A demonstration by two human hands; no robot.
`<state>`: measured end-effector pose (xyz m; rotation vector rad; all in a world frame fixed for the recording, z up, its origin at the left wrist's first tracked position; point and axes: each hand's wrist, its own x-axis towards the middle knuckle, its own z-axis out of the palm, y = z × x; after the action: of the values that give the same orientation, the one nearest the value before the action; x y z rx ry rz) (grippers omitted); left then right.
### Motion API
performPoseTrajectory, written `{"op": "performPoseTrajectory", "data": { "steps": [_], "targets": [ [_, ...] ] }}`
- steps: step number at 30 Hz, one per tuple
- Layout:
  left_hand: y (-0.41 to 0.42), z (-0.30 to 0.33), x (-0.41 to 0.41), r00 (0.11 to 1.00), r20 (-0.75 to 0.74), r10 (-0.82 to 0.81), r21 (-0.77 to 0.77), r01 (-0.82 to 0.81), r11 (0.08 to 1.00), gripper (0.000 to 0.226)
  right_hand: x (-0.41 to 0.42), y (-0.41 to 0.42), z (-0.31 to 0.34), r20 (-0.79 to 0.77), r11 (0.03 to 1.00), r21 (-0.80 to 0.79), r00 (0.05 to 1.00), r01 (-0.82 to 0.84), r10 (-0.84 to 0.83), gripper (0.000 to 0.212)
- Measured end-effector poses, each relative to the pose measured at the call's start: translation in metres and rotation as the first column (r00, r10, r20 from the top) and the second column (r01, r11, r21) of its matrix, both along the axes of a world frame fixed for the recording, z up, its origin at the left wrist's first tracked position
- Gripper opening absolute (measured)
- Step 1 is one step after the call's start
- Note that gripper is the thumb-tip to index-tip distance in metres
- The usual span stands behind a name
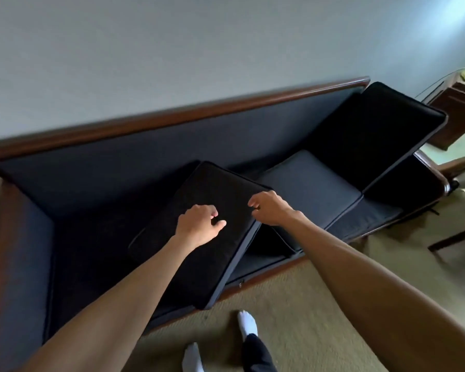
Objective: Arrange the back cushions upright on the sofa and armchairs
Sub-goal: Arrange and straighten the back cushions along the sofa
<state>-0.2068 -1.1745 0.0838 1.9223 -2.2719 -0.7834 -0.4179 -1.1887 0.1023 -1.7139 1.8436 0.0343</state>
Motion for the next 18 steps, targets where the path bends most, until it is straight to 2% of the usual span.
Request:
{"op": "performPoseTrajectory", "data": {
  "steps": [5,6,8,10,12,15,18],
  "targets": [
    [0.004,-0.097,-0.03,1.0,0.016,-0.02,0.076,0.019,0.997,0.042,-0.027,-0.01,-0.102,0.012,0.983,0.131,0.991,0.128,-0.13,0.038],
    [0.004,-0.117,-0.036,0.999,0.026,-0.028,0.084,0.025,0.996,0.044,-0.031,-0.014,-0.121,0.03,0.974,0.153,0.985,0.165,-0.172,0.043],
    [0.005,-0.154,-0.049,0.997,0.064,-0.045,0.091,0.039,0.995,0.053,-0.039,-0.021,-0.157,0.089,0.932,0.236,0.949,0.274,-0.301,0.067],
    [0.005,-0.187,-0.064,0.991,0.122,-0.058,0.082,0.049,0.995,0.065,-0.046,-0.029,-0.189,0.164,0.848,0.354,0.867,0.393,-0.47,0.093],
    [0.0,-0.217,-0.081,0.984,0.169,-0.058,0.038,0.052,0.998,0.075,-0.052,-0.044,-0.22,0.218,0.737,0.448,0.738,0.506,-0.639,0.11],
    [0.003,-0.247,-0.097,0.973,0.228,-0.029,-0.016,0.034,0.999,0.087,-0.052,-0.057,-0.254,0.273,0.615,0.546,0.574,0.569,-0.772,0.116],
    [0.014,-0.277,-0.105,0.967,0.253,0.017,-0.022,-0.012,1.0,0.097,-0.046,-0.063,-0.288,0.319,0.558,0.597,0.467,0.577,-0.825,0.122]
  ]
}}
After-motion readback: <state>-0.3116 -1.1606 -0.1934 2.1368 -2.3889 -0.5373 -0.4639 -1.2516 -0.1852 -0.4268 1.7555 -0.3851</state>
